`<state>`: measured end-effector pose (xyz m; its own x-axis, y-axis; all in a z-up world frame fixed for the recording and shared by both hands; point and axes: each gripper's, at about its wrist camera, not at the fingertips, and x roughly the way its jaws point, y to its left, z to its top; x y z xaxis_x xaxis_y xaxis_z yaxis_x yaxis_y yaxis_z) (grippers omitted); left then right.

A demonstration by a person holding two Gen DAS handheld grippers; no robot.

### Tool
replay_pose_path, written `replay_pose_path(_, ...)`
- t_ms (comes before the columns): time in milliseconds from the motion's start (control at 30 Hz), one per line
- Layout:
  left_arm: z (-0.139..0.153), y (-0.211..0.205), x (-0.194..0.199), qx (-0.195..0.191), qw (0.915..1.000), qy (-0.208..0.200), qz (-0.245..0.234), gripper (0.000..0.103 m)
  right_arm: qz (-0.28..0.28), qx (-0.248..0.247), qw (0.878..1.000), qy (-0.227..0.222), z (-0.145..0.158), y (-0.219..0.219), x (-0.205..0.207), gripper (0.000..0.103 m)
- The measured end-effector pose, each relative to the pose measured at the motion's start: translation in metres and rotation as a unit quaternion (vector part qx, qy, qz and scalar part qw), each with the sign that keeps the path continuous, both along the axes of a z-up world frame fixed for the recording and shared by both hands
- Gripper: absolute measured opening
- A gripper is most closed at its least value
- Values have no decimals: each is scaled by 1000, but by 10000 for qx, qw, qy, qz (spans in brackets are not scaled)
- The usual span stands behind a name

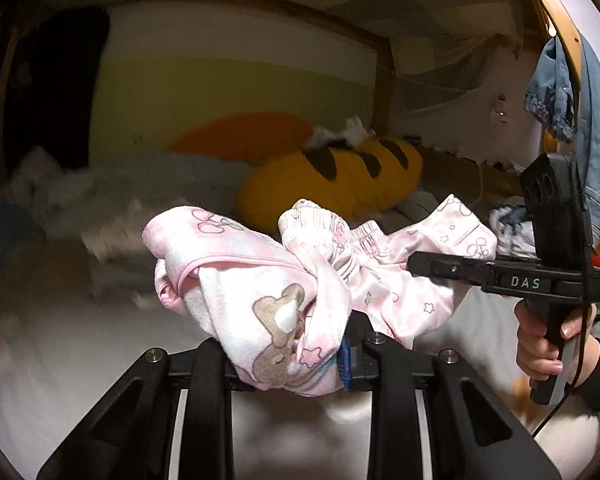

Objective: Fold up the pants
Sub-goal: 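Carry the pants bundle with both tools to the grey clothes stack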

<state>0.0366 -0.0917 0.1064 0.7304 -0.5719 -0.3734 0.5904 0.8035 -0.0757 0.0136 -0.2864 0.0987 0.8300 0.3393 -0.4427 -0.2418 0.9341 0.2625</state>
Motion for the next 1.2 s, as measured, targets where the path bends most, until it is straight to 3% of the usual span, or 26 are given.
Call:
replay_pose_path(267, 59, 22, 56, 257, 9918, -1122, 549, 27, 15, 72, 9972, -750, 54, 46, 77, 20)
replay_pose_path(433, 69, 42, 130, -14, 9912, -1083, 757, 27, -80, 189, 9929, -1168, 77, 64, 146, 20)
replay_pose_path(567, 63, 47, 192, 252, 9895, -1127, 867, 27, -351, -220, 9906, -1301, 81, 86, 211, 20)
replay_pose_path(767, 24, 66, 273, 129, 9930, -617, 995, 27, -454, -121, 9950, -880, 36, 103, 296, 20)
replay_pose_path(867, -5, 67, 292, 270, 9934, -462, 1012, 27, -468, 62, 9970, -611, -1, 99, 326, 20)
replay_pose_path(933, -23, 65, 301, 268, 9937, -389, 1016, 27, -418, -230, 9984, -318, -18, 103, 348, 20)
replay_pose_path(1033, -42, 53, 320, 635, 9914, -237, 1122, 27, -496, -352, 9978, -271, -34, 101, 361, 20)
replay_pose_path(1200, -58, 69, 334, 199, 9928, 141, 1174, 29, -567, -410, 9975, -120, -52, 94, 371, 20)
